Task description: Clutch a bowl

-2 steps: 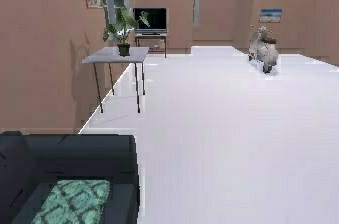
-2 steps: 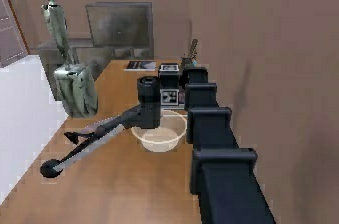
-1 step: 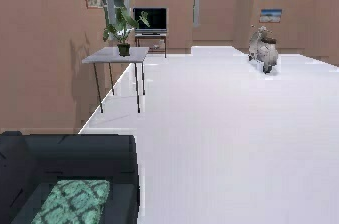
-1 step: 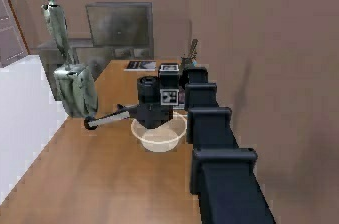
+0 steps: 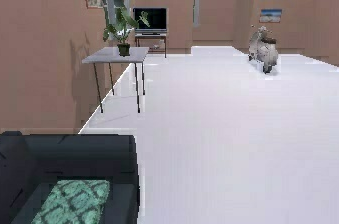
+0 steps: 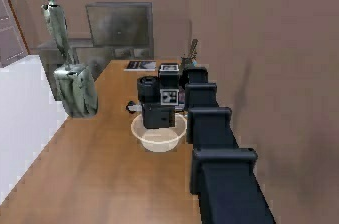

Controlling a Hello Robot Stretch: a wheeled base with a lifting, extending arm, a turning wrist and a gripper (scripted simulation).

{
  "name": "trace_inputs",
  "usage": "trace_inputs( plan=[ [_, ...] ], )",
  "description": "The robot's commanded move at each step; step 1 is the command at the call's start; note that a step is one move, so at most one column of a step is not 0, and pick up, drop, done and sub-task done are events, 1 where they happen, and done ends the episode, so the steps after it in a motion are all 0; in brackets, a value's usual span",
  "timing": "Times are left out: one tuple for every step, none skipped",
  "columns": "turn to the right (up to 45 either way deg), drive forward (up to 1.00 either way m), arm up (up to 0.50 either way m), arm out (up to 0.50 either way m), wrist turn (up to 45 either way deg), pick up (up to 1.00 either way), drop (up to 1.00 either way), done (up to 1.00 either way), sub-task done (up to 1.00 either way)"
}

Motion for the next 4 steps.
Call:
trace_inputs(
  plan=[
    [0.0, 0.0, -0.12, 0.0, 0.0, 0.0, 0.0, 0.0, 0.0],
    [0.0, 0.0, 0.0, 0.0, 0.0, 1.0, 0.0, 0.0, 0.0],
    [0.0, 0.0, 0.1, 0.0, 0.0, 0.0, 0.0, 0.0, 0.0],
    [0.0, 0.0, 0.0, 0.0, 0.0, 0.0, 0.0, 1.0, 0.0]
  ],
)
